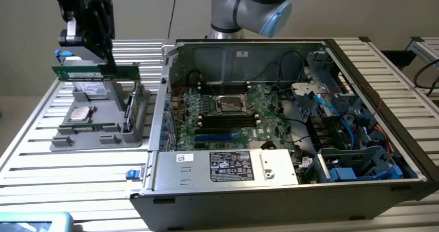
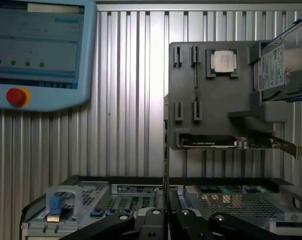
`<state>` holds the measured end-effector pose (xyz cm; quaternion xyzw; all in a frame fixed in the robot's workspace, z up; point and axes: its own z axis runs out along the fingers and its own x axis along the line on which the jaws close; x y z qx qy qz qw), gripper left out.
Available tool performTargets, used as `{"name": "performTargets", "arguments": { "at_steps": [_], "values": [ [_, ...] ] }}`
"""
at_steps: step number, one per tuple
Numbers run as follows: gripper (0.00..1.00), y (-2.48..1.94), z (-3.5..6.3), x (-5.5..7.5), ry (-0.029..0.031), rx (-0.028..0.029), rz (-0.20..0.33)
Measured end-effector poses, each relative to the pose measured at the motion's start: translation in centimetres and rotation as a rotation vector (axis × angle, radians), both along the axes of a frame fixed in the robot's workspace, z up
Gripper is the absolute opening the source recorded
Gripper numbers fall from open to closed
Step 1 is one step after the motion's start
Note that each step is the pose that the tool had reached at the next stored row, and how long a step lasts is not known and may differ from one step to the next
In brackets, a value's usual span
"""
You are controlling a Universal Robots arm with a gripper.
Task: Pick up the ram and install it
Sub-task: 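Pick up the ram and move it above insertion slot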
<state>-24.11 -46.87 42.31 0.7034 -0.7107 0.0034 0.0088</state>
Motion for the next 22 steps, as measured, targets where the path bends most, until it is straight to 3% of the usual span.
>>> {"name": "performTargets", "arguments": {
  "at_steps": [22],
  "values": [
    [0.14,-0.05,0.29,10.0,0.0019,-0.0001,0.001]
  ]
}}
